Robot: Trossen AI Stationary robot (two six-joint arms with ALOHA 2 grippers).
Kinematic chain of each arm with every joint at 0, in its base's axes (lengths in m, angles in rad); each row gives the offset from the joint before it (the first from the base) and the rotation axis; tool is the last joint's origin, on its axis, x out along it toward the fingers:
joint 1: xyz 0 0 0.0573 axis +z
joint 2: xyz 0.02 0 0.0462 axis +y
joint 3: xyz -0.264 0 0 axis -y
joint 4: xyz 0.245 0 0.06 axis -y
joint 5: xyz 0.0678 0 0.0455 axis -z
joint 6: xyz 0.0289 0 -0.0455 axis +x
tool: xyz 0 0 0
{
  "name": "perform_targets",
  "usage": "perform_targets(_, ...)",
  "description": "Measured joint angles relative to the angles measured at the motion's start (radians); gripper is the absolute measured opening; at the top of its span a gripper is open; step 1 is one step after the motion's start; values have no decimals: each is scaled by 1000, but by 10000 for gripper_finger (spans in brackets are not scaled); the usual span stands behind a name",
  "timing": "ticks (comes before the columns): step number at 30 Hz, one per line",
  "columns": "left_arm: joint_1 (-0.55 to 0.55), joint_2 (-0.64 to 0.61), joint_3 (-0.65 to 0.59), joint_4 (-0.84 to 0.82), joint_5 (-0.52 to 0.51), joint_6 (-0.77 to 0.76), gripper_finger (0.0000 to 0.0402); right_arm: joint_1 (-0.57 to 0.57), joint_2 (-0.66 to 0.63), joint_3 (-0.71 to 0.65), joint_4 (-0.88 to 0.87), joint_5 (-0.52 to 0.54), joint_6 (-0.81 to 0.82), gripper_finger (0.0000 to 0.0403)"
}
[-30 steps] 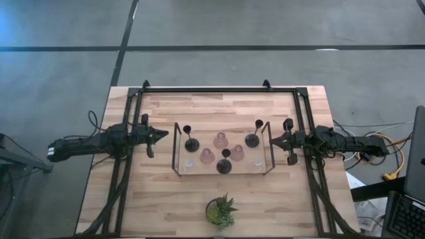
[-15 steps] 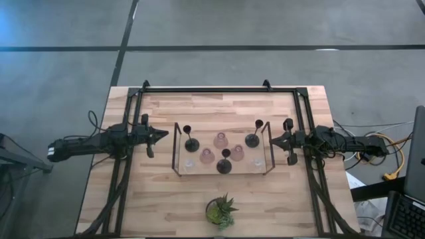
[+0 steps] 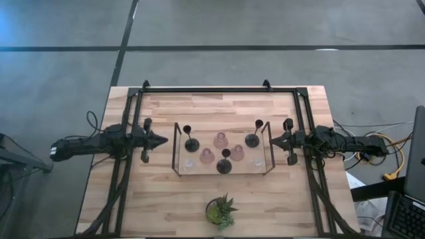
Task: Pick & Place candle stick holders
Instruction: Return to Home Position
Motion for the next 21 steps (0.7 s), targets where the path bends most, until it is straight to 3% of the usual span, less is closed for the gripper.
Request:
perform_targets(5, -37, 0, -12, 32, 90, 10, 23, 0, -1, 0, 0, 0, 0, 9)
perform_targets(21, -45, 14, -32, 108, 78, 7, 23, 0, 0, 0, 0, 0, 0, 9)
